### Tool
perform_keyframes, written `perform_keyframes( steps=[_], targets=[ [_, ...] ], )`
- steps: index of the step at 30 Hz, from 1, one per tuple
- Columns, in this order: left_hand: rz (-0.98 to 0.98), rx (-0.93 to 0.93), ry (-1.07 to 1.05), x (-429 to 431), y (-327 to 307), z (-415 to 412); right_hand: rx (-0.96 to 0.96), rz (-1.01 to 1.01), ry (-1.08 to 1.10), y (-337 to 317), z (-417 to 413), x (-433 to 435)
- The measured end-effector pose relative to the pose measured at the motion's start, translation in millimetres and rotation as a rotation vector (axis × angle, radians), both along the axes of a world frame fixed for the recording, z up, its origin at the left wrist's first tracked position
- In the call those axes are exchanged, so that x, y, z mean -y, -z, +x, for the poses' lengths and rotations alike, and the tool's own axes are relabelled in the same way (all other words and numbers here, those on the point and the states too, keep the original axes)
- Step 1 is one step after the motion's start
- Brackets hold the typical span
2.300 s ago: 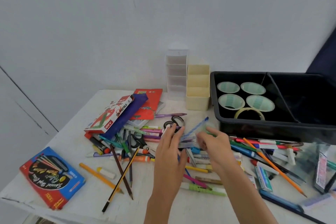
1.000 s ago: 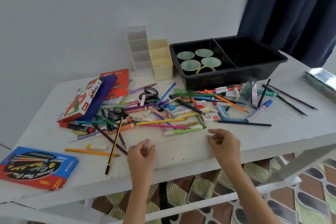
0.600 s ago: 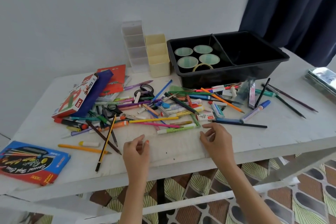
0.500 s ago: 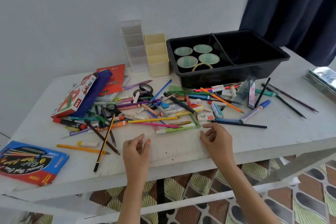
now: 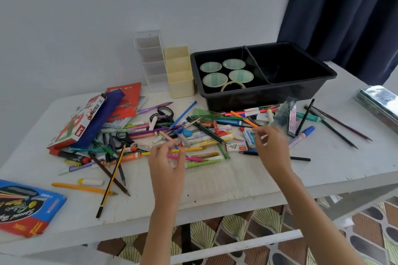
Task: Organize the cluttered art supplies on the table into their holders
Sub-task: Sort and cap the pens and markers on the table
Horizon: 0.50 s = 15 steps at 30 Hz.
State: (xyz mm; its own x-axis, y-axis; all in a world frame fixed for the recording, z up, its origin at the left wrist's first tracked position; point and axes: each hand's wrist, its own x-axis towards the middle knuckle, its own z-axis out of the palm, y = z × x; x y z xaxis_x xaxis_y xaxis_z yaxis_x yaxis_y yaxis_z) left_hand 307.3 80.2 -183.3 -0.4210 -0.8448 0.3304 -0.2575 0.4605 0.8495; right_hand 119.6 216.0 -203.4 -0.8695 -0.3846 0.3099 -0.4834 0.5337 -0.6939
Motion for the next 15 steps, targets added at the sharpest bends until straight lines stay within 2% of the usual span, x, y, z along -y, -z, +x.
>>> perform_keyframes(
  steps=[6,10,15],
  targets=[
    [-0.145,0.093,0.201,-13,-9,-53,-0.077,0.316,-0.030,-5,-31,2],
    [-0.286,0.232,0.339,-23,-10,-86,-0.095,0.388,-0.021,-4,-36,4],
    [-0.478,0.556,0.489,-28,-5,-123,-0.183,0.494,-0.062,-6,-39,3]
  ],
)
